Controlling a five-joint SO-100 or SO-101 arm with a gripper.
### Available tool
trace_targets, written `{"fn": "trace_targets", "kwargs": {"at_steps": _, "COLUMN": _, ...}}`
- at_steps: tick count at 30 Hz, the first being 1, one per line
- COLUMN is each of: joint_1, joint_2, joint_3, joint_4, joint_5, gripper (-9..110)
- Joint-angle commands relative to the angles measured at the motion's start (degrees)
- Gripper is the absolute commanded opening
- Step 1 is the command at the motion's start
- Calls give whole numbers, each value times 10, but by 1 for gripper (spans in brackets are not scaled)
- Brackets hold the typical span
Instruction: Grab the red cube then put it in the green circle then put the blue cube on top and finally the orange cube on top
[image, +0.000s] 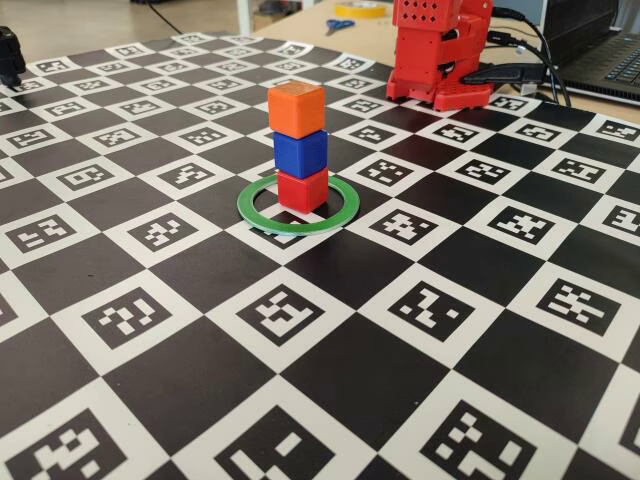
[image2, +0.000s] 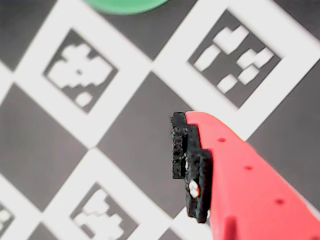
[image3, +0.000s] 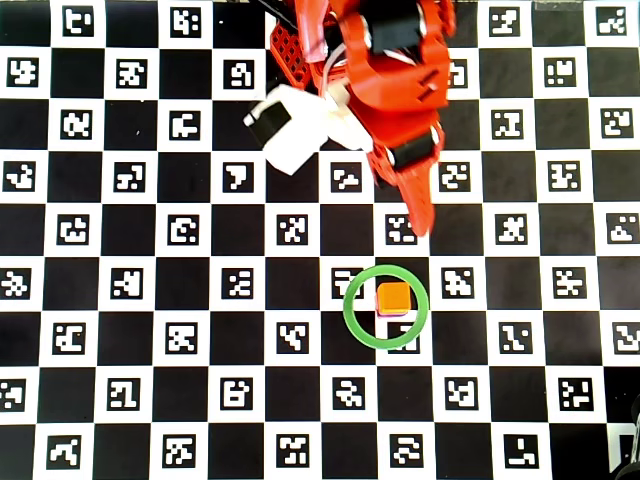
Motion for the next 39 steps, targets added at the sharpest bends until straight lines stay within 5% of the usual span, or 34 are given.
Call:
{"fn": "trace_targets", "kwargs": {"at_steps": 1, "joint_1": 29, "joint_2": 105, "joint_3": 64, "joint_4": -19, "joint_5": -63, "gripper": 11}}
{"fn": "trace_targets", "kwargs": {"at_steps": 5, "joint_1": 60, "joint_2": 171, "joint_3": 133, "joint_4": -38, "joint_5": -118, "gripper": -5}}
{"fn": "trace_targets", "kwargs": {"at_steps": 17, "joint_1": 76, "joint_2": 365, "joint_3": 406, "joint_4": -89, "joint_5": -332, "gripper": -5}}
{"fn": "trace_targets", "kwargs": {"at_steps": 27, "joint_1": 84, "joint_2": 473, "joint_3": 634, "joint_4": -167, "joint_5": -409, "gripper": -5}}
{"fn": "trace_targets", "kwargs": {"at_steps": 39, "joint_1": 96, "joint_2": 527, "joint_3": 737, "joint_4": -124, "joint_5": -535, "gripper": -5}}
